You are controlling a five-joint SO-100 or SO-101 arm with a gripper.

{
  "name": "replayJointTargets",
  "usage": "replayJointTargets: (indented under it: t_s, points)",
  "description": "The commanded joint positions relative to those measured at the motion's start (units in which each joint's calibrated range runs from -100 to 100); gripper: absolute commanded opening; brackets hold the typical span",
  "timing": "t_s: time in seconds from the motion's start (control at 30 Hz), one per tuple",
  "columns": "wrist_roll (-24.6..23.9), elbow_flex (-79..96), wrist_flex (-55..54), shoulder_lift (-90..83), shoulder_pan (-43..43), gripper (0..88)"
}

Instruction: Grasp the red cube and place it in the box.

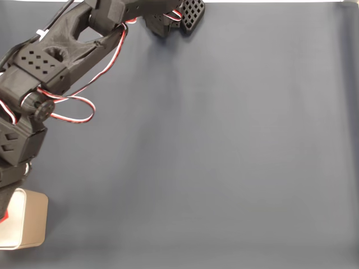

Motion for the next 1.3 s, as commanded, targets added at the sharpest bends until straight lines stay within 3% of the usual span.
replayJointTargets:
  t_s: [0.0,1.2,1.27]
  points:
    - [-0.24,-3.44,-2.46,-0.57,0.90,0.0]
    - [0.05,-3.62,-3.77,1.25,1.26,0.7]
    - [-0.39,-3.62,-3.93,1.16,1.19,4.9]
